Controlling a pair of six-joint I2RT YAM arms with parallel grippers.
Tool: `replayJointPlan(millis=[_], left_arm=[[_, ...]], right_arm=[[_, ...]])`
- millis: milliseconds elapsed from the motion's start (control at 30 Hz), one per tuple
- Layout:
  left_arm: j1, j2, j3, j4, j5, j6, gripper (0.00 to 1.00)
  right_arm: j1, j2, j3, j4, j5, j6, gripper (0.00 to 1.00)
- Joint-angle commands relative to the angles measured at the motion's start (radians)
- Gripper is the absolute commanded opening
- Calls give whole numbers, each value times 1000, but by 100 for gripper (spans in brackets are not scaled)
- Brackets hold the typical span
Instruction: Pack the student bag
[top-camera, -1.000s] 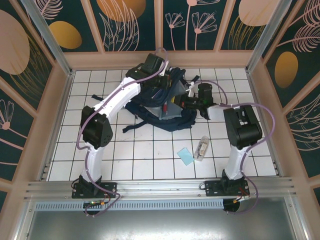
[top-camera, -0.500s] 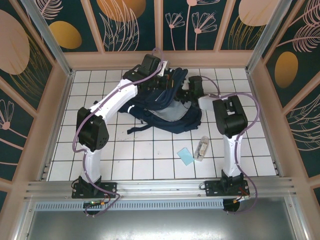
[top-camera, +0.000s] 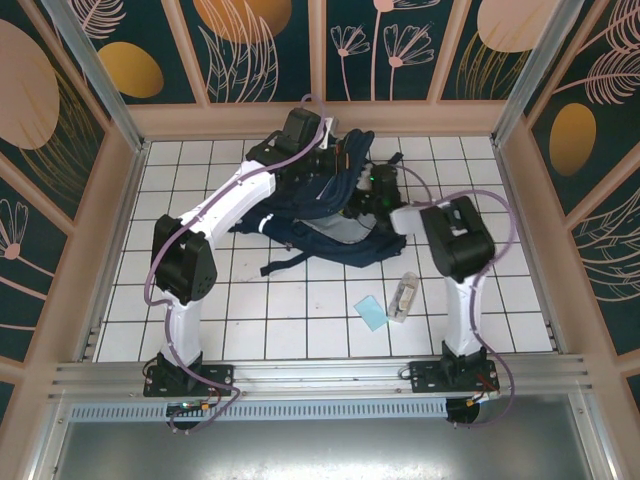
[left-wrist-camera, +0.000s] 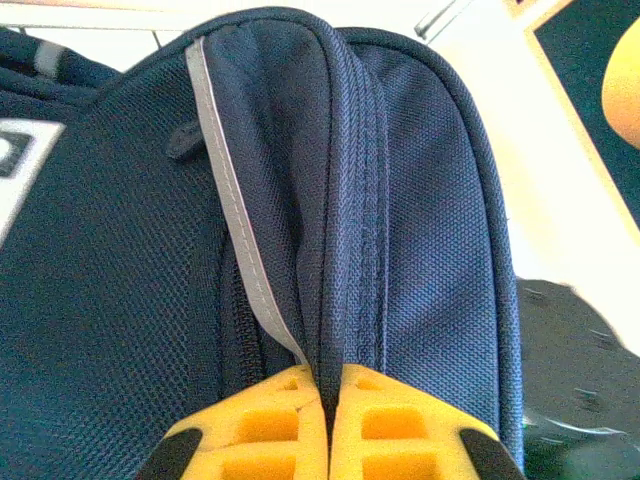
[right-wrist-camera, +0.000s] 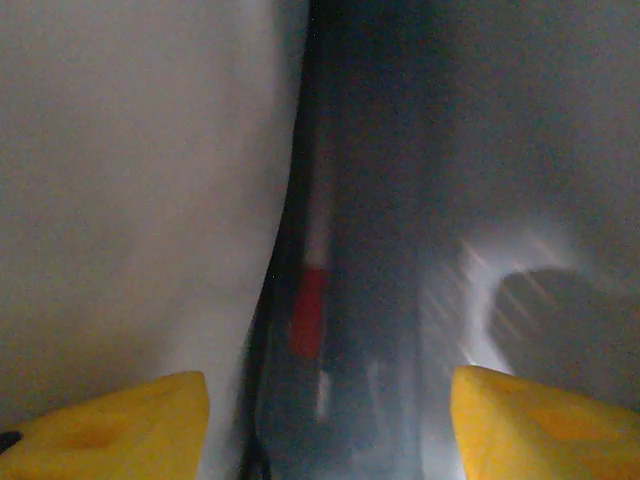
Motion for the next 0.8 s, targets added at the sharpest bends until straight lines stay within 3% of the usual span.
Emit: replayJointPlan(millis=[0,67,133,200,300,400,433,467,600,767], left_arm=[[0,9,15,232,-19,-44,0],[0,29,21,264,-9,-69,0],[1,54,42,277,15,-92,16],[0,78,73,268,55,-106,53],[1,59,79,218,20,-63,98],[13,-21,-17,212,-63,-24,99],[21,-57,-69,216,-95,-12,99],[29,-93,-123,218,-135,3,98],[64,-217,-340,240,-241,9,99],[161,-309,-616,358,-177,-106,98]], right_arm=[[-44,-196,-131,-161,59,-142,67],[-54,-317,-194,-270,112,-211,67],[-57,-433,-236,-394,172,-272,67],[-52,-547,-267,-507,242,-319,67],[-42,-673,-286,-614,319,-350,66],[-4,-731,-272,-690,396,-376,69],[7,-727,-257,-716,406,-377,79],[8,-716,-248,-717,390,-379,98],[7,-684,-245,-654,389,-357,99],[23,-660,-201,-592,364,-369,96]])
